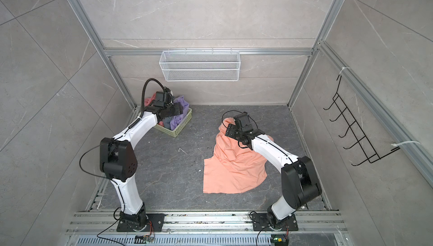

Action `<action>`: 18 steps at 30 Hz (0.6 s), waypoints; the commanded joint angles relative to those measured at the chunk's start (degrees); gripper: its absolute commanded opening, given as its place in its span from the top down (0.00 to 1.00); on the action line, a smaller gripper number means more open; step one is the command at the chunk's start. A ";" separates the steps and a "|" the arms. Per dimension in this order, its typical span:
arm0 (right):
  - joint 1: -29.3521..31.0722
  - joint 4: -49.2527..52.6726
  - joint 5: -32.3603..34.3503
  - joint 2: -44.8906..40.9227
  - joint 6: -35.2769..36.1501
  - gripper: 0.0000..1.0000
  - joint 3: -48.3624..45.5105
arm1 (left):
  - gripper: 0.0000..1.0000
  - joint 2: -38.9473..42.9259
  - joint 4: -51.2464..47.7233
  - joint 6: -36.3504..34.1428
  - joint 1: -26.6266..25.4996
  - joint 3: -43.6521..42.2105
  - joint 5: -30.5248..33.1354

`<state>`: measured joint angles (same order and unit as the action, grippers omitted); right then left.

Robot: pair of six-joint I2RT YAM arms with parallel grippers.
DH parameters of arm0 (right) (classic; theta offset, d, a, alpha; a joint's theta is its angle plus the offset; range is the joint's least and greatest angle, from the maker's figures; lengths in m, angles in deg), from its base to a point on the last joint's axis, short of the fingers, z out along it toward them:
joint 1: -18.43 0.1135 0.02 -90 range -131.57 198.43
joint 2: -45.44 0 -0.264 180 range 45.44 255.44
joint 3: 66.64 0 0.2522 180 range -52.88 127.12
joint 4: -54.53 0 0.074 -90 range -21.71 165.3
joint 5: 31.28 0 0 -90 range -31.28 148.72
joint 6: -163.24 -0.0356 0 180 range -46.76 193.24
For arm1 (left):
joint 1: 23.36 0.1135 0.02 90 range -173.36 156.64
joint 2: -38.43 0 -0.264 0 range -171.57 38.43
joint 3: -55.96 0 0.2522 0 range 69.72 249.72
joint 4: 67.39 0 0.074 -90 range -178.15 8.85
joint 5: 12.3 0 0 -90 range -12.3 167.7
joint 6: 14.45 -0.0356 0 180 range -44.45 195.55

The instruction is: Fold and stack the t-shirts

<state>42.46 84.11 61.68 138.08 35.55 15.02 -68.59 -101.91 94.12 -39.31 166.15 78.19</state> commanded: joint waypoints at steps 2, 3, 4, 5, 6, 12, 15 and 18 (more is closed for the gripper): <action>0.30 -0.69 -3.18 4.76 0.80 0.21 3.77 | 0.28 8.75 -3.42 0.16 -4.89 -4.01 -6.21; 0.54 -1.04 -4.28 5.99 1.20 0.22 4.54 | 0.27 10.43 -3.17 1.15 -5.73 -6.35 -8.09; 0.83 -0.93 -5.04 7.40 2.04 0.24 5.73 | 0.26 12.05 -2.49 2.63 -6.79 -9.27 -8.97; 1.18 -0.51 -5.01 8.44 2.94 0.25 6.79 | 0.26 13.31 -1.73 3.82 -7.84 -11.65 -9.68; 1.52 0.07 -4.46 9.60 3.67 0.25 7.82 | 0.26 14.32 -1.12 4.99 -8.98 -13.99 -9.80; 1.72 3.05 -1.52 15.20 4.64 0.25 12.53 | 0.25 15.04 4.88 13.49 -13.29 -25.22 -9.77; 1.73 3.37 -1.38 17.56 4.67 0.26 13.71 | 0.25 11.58 8.10 14.83 -13.48 -25.10 -7.21; 1.72 4.22 -1.15 19.12 4.19 0.26 14.57 | 0.23 6.39 10.36 16.94 -12.58 -21.50 -5.39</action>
<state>44.12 85.70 59.38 155.34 38.83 27.72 -59.74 -98.19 107.47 -52.75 140.55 70.72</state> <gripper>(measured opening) 0.745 0.767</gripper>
